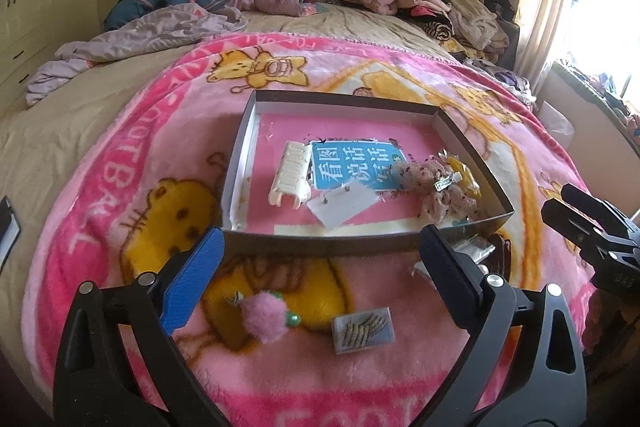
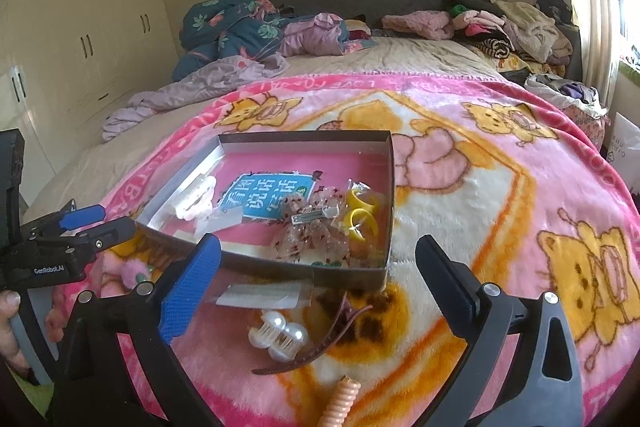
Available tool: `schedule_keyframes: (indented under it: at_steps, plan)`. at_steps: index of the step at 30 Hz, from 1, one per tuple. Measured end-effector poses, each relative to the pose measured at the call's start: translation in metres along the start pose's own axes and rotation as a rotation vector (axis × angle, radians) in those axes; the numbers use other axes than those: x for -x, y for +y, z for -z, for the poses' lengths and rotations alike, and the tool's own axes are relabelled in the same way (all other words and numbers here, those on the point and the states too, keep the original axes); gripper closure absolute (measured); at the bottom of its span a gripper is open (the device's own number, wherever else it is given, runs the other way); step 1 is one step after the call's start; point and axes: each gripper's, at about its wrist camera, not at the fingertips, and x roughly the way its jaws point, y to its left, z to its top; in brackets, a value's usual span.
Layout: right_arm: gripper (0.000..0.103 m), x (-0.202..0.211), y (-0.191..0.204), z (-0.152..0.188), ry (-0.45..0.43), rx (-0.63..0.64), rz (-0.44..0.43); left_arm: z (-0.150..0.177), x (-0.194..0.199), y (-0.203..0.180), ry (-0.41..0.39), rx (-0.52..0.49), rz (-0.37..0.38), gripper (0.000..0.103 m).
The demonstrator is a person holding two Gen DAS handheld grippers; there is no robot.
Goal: Organize jewelry
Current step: 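Withdraw both tools from the tray back over the blanket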
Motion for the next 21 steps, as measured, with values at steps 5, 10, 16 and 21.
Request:
schedule_keyframes:
  at_steps: [5,10,16,21]
  plan:
    - [0.008,0.007,0.004,0.006,0.007,0.015,0.011,0.006,0.006,0.008,-0.003,0.016,0.004,0.014]
    - [0.008,0.013,0.008,0.013,0.012,0.023,0.017,0.014,0.013,0.010,-0.007,0.018,0.009,0.014]
    - [0.008,0.022,0.015,0.020,0.014,0.036,0.017,0.020,0.020,0.014,-0.013,0.023,0.018,0.014]
    - [0.008,0.027,0.018,0.027,0.021,0.043,0.019,0.027,0.026,0.017,-0.014,0.022,0.014,0.014]
